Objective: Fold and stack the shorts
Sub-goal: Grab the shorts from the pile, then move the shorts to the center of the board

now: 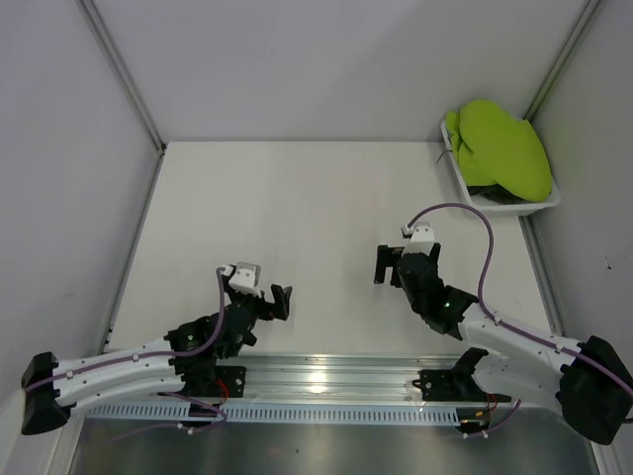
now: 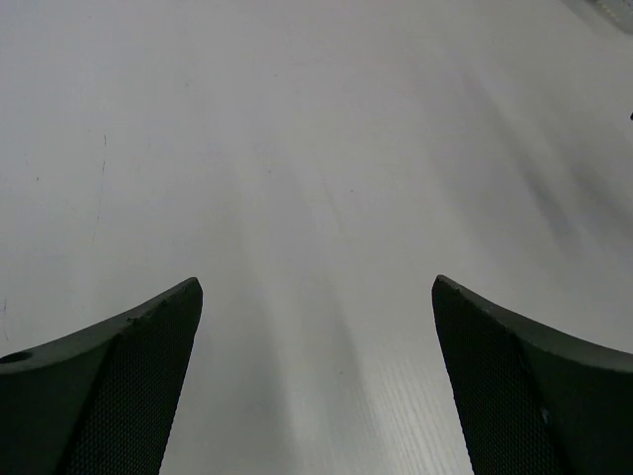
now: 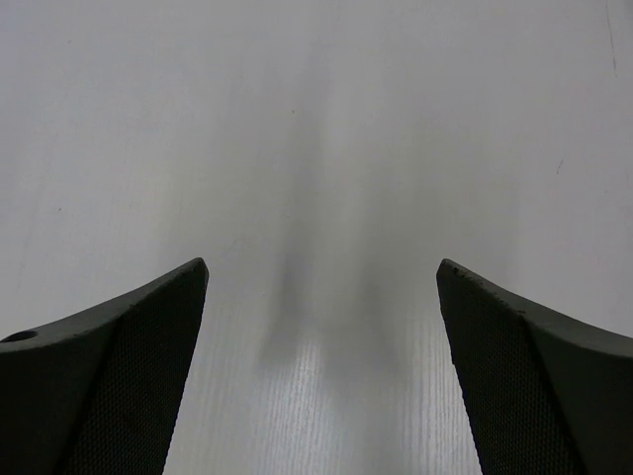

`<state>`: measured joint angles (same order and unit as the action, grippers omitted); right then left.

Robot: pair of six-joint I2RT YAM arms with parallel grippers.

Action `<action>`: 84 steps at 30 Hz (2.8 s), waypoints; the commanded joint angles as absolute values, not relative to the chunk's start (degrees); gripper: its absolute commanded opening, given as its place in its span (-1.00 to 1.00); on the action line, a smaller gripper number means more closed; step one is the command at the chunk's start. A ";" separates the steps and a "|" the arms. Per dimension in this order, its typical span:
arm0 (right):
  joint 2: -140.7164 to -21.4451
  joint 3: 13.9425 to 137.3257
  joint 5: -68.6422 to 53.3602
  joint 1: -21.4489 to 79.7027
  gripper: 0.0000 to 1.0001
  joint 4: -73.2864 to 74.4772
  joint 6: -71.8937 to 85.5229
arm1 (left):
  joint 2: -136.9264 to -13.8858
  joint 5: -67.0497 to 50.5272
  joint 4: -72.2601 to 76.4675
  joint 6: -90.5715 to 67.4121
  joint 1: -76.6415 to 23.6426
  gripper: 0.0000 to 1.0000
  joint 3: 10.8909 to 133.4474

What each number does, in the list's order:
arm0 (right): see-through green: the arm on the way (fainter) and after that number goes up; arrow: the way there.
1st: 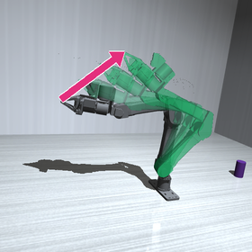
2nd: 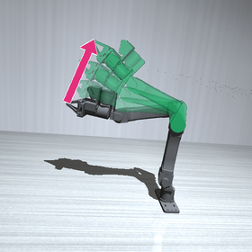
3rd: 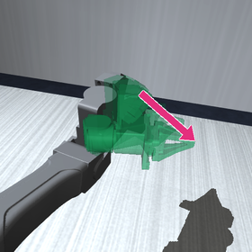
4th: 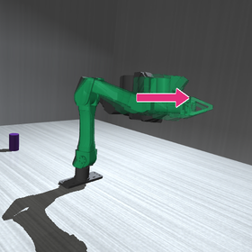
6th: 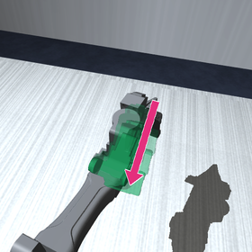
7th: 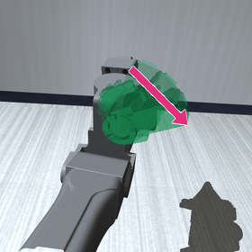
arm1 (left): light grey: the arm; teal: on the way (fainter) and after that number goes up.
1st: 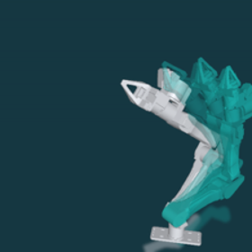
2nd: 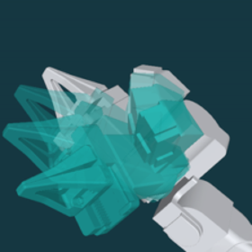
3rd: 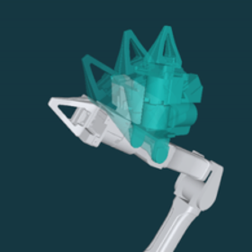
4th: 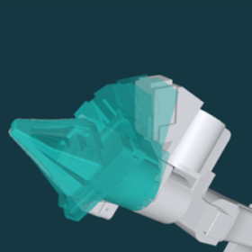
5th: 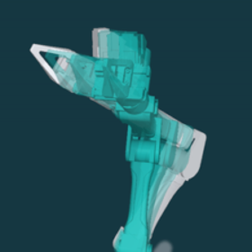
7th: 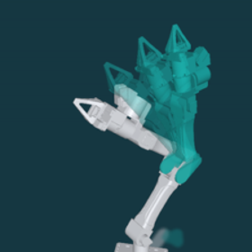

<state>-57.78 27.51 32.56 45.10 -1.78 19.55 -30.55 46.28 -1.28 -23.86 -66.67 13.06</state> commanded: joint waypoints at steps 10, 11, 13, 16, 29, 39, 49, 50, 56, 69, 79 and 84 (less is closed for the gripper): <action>-54.06 26.90 36.37 45.97 0.99 -3.69 19.16 | -34.72 43.42 2.55 -20.65 -66.36 0.98 15.03; -53.88 26.55 36.82 45.79 0.99 -4.56 18.55 | -34.72 43.16 2.81 -20.74 -66.36 0.98 14.94; -55.01 28.37 36.83 45.36 0.99 -3.53 18.10 | -34.72 40.80 4.04 -20.92 -66.36 0.98 14.51; -59.22 35.39 34.99 39.57 0.99 5.05 21.78 | -34.80 38.41 5.10 -20.74 -66.36 0.98 14.32; -84.17 74.78 19.42 2.47 0.86 19.86 29.79 | -31.56 37.71 2.28 -22.24 -66.36 0.98 14.15; -101.22 86.21 25.57 0.53 0.82 18.12 32.26 | -32.43 35.86 3.78 -21.88 -66.36 0.98 13.80; -116.61 100.28 37.17 0.53 0.61 20.92 30.86 | -35.16 35.77 4.30 -21.62 -66.36 0.98 14.33; -117.41 101.33 37.35 0.53 0.57 20.22 30.41 | -35.16 35.60 4.57 -21.53 -66.36 0.98 14.15; -121.02 104.59 39.99 -1.23 -0.24 21.36 29.10 | -36.56 35.42 5.27 -21.18 -66.36 0.98 14.41; -103.29 111.61 29.37 3.15 -1.00 22.50 27.07 | -38.50 35.24 6.42 -20.39 -66.36 0.98 14.77; -79.91 112.06 3.01 17.56 -1.00 16.43 20.74 | -37.80 35.33 5.36 -21.09 -66.36 0.98 15.29; -73.31 109.79 -8.43 17.93 -1.00 17.75 26.19 | -35.16 37.35 3.61 -21.79 -66.36 0.98 15.21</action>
